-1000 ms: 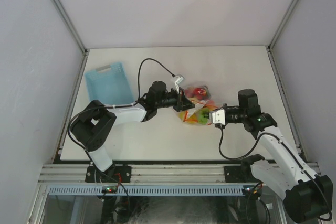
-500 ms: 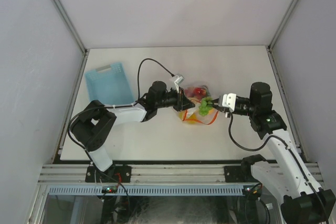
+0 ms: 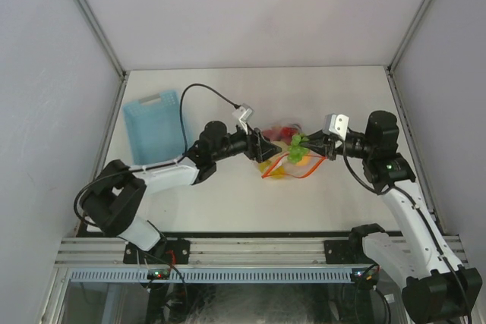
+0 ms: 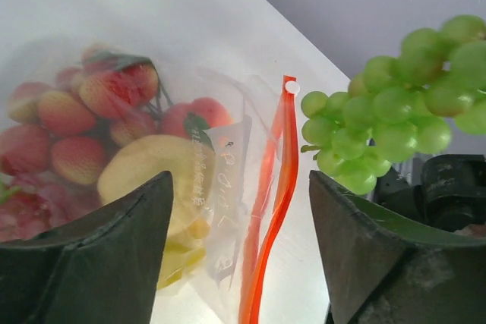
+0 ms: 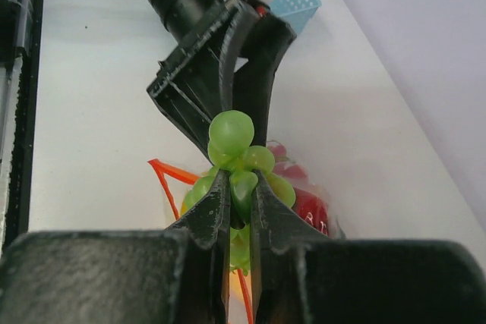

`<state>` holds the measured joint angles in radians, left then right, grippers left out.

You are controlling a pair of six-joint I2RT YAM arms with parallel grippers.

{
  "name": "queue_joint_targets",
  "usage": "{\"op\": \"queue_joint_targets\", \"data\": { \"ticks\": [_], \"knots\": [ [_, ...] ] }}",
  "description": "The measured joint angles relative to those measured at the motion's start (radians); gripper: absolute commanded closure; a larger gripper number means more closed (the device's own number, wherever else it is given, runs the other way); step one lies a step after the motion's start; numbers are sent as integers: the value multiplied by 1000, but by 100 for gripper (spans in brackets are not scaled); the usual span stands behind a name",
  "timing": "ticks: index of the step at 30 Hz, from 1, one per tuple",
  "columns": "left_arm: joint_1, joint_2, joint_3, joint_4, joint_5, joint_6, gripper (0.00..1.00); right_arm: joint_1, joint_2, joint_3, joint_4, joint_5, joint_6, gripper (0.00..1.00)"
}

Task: Open the zip-top bag and remove the fake food
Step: Pick up the fake fruit from the zipper food storage bag.

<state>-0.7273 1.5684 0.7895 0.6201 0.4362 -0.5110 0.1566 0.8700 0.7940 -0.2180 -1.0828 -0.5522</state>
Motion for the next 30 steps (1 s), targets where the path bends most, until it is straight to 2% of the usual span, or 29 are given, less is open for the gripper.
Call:
{"op": "queue_joint_targets", "data": {
  "ticks": [6, 10, 16, 19, 24, 30],
  "knots": [
    [0, -164, -137, 109, -91, 87, 7, -6, 19, 16, 23, -14, 100, 100],
    [0, -227, -200, 225, -90, 133, 8, -9, 42, 47, 32, -27, 151, 100],
    [-21, -245, -216, 415, -6, 229, 7, -12, 83, 75, 44, -45, 224, 100],
    [-72, -246, -200, 389, 0, 325, 5, -12, 95, 87, 45, -48, 254, 100],
    [-165, -233, -123, 271, -87, 487, 4, -12, 99, 101, 52, -53, 282, 100],
    [-185, -159, -48, 236, -146, 522, 6, -12, 99, 103, 58, -53, 297, 100]
  ]
}}
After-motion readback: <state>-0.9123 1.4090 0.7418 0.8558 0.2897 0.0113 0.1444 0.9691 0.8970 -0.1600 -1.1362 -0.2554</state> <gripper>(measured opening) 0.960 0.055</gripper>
